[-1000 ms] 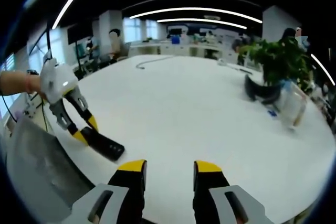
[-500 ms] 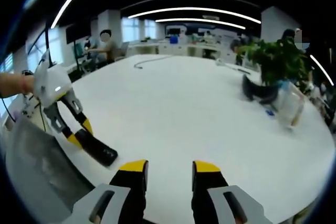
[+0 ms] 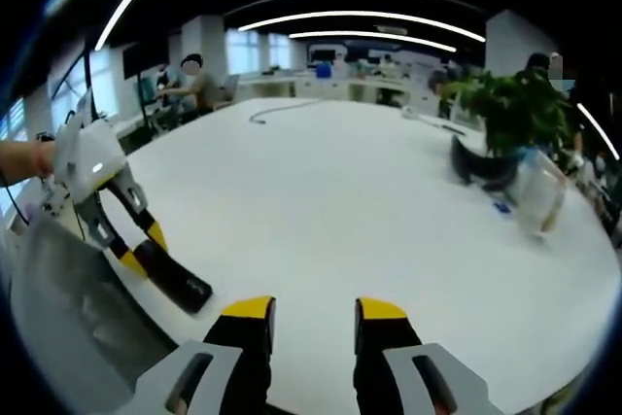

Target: Press the specified remote control buttons in sequence, fully releasing each button before pressing the next.

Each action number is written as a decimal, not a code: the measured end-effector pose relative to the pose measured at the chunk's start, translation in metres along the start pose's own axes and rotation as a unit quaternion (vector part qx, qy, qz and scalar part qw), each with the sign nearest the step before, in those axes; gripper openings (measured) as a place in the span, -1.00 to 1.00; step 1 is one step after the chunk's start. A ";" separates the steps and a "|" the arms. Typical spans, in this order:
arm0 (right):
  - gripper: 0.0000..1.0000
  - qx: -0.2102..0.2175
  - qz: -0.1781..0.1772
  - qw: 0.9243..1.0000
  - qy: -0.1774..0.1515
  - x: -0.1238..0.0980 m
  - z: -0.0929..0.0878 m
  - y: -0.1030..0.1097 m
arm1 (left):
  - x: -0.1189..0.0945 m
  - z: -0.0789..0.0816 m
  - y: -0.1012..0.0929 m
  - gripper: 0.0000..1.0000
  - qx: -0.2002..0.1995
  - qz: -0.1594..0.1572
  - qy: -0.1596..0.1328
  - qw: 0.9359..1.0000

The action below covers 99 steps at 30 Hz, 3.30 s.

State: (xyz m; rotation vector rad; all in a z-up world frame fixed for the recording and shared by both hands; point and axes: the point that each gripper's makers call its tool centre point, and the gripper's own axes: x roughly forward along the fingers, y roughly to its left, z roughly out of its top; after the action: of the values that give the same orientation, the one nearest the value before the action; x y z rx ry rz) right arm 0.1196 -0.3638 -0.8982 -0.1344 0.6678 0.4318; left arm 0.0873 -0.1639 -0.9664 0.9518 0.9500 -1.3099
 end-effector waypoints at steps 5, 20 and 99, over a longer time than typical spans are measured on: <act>-0.39 -0.009 0.036 0.999 -0.009 0.001 0.004 0.014 | 0.000 0.000 -0.002 -0.53 0.001 -0.001 -0.003 1.000; -0.52 -0.018 0.129 0.991 0.038 0.008 -0.010 0.049 | -0.002 -0.002 -0.002 -0.52 -0.018 0.002 -0.069 0.997; -1.00 -0.407 0.291 0.842 0.202 0.039 -0.042 0.138 | -0.001 0.012 -0.025 -0.51 -0.009 -0.016 -0.274 0.962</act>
State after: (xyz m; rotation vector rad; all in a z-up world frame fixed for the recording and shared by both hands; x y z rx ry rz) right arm 0.0635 -0.2365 -0.9531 -0.8677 0.9039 1.2962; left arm 0.0627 -0.1760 -0.9619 0.5111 0.5449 -1.4831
